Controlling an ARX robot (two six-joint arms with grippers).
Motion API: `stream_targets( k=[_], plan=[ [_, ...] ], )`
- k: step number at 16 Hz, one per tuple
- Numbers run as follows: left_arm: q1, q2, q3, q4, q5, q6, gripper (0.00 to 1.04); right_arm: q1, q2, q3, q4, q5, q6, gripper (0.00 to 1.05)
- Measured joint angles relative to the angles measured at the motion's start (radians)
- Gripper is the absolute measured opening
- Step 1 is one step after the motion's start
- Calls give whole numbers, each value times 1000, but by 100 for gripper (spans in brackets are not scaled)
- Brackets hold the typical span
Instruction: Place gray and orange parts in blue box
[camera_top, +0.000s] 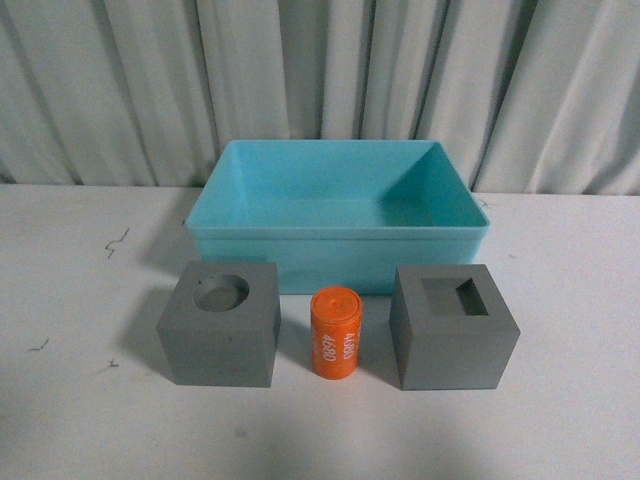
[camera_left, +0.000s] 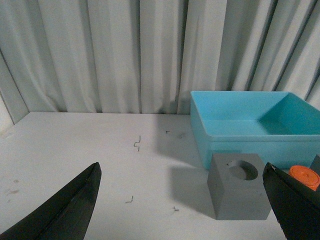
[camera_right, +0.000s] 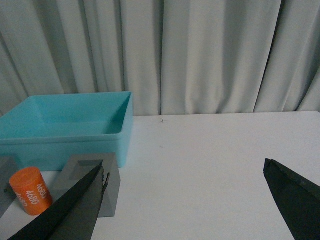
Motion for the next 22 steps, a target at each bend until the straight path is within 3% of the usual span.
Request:
stream_targets(
  k=[2,3,4,5,6,7,10,13,17,22],
  plan=[
    [0,0,0,0,0,0,98,0,0,0,0,0,0,98],
    [0,0,0,0,0,0,98,17,19,19,-77,65,24,98],
    [0,0,0,0,-3,0,98,55,162,93,-226,238,85,98],
    [0,0,0,3,3,0,98,-59,347,130,-219,332,99,98],
    [2,0,0,-1,-1,0,98,-200,451,129,-139,291,84,98],
    [1,0,0,0,0,0,98,-286,571,148,-47,200,37,98],
    [0,0,0,0,0,0,98,-299,914,232,172,-24,-37,98],
    [0,0,0,0,0,0,98,-194,1208,351,334,-123,-8,98],
    [0,0,0,0,0,0,98,-8,1506,502,472,-75,127,98],
    [0,0,0,0,0,0,98,148,1763,649,521,-15,266,98]
  ],
)
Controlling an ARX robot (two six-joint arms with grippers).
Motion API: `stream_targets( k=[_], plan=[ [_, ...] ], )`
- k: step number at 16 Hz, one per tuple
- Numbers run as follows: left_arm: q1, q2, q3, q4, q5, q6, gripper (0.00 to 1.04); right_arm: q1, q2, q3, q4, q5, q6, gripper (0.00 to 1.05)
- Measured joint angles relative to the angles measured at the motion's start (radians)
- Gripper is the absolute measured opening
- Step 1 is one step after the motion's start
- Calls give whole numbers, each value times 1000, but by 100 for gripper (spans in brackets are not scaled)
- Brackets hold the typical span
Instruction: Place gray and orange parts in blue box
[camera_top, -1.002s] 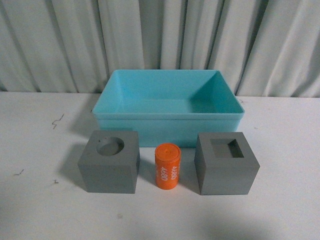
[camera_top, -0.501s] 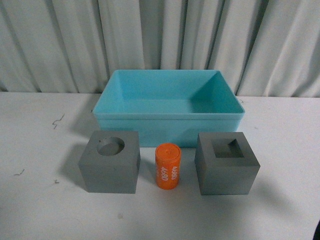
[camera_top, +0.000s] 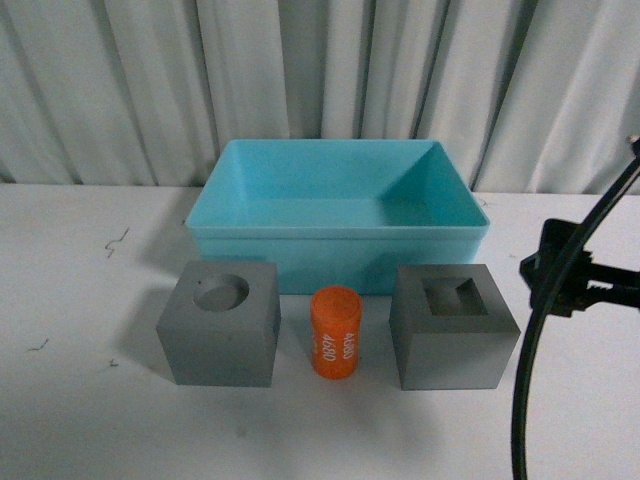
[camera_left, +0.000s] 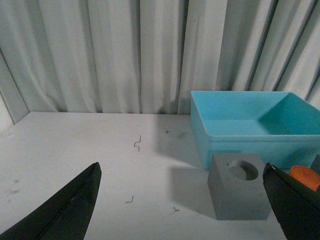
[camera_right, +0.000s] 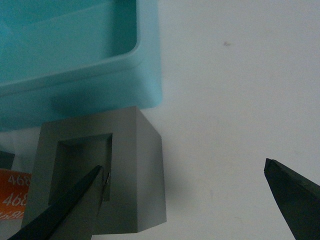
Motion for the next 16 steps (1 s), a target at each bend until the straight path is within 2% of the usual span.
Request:
stream_targets(
  k=[10,16],
  plan=[
    [0,0,0,0,0,0,98,108,220,217,-101,24,45,98],
    [0,0,0,0,0,0,98,134,233,240,-158,48,34,98]
  ],
)
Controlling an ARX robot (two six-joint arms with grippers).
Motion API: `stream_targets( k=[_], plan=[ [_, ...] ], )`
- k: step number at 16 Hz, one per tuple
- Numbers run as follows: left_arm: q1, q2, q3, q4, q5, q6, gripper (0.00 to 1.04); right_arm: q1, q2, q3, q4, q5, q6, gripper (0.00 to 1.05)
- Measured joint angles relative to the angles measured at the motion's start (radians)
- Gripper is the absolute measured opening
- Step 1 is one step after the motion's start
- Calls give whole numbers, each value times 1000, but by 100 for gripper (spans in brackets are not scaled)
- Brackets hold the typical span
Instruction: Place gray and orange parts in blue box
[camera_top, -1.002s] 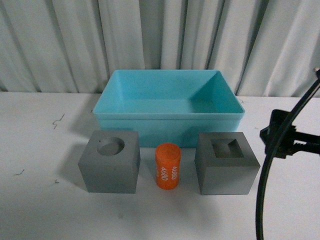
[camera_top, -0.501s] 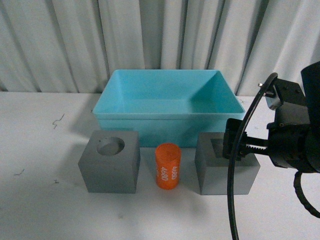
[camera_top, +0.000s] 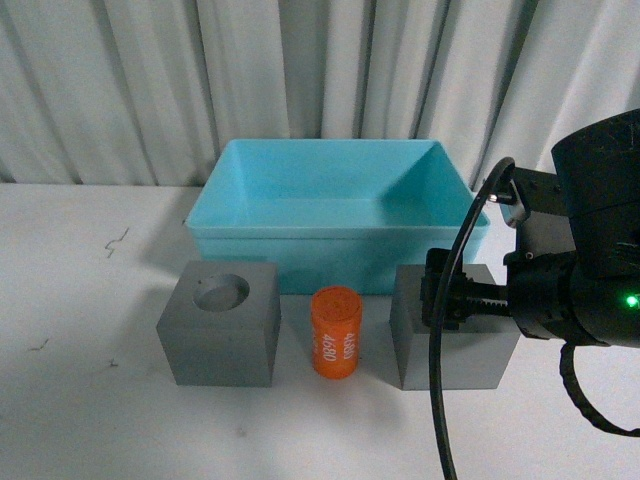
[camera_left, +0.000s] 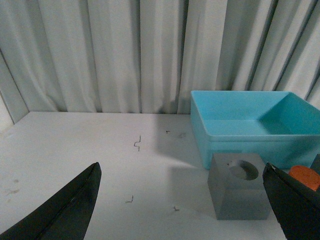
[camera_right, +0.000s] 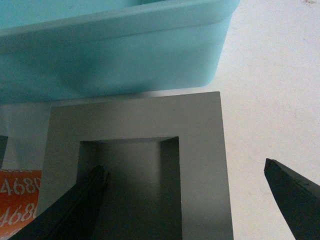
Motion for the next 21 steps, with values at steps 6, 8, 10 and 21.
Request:
stream_targets(
  k=[6,8,10,21],
  plan=[
    [0,0,0,0,0,0,98,0,-26,-26,-5,31,-30,50],
    [0,0,0,0,0,0,98,0,-33,-37,2,39,-30,30],
    [0,0,0,0,0,0,98,-1,-60,-67,7,41,-37,19],
    [0,0,0,0,0,0,98,-167,-24,643,-295,-181,-323,19]
  ],
)
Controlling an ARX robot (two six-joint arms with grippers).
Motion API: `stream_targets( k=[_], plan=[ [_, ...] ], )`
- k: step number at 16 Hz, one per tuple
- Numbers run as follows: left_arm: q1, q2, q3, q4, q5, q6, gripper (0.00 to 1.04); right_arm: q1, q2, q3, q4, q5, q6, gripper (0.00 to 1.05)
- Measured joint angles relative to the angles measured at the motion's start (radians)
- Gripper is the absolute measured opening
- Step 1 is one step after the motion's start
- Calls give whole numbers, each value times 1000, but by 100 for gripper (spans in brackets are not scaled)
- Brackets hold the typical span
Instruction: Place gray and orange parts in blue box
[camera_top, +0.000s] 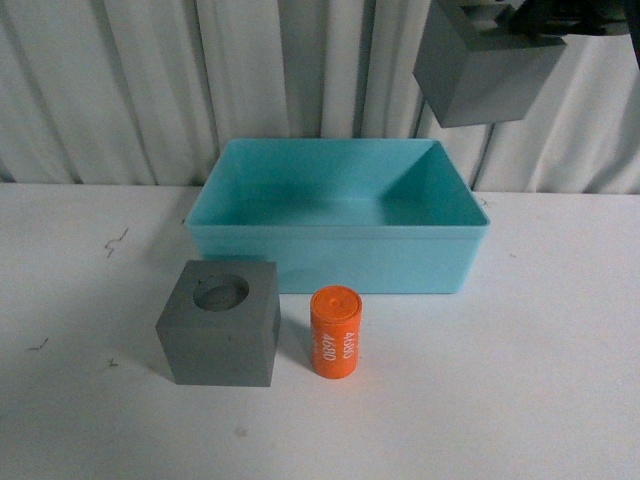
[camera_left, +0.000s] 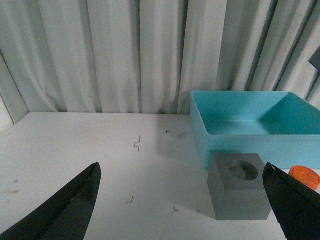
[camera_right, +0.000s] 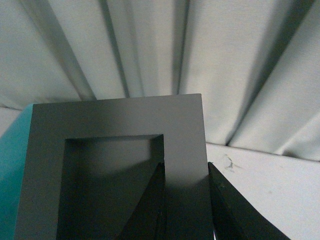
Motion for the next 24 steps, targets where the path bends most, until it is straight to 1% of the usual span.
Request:
stream_targets(
  k=[1,5,9,12,15,20,24],
  plan=[
    [0,0,0,0,0,0,98,3,8,10,-1,-2,4,19],
    [0,0,0,0,0,0,98,57,200,216,9,2,70,19],
    [0,0,0,0,0,0,98,77,303,239,58,51,179,19],
    [0,0,0,0,0,0,98,82,360,252,71,106,261,19],
    [0,0,0,0,0,0,98,83,406,280,71,131,333,19],
    [0,0,0,0,0,0,98,95,428,280,66,163,391,19],
    [0,0,0,0,0,0,98,109,445,279,24,172,417,19]
  ],
)
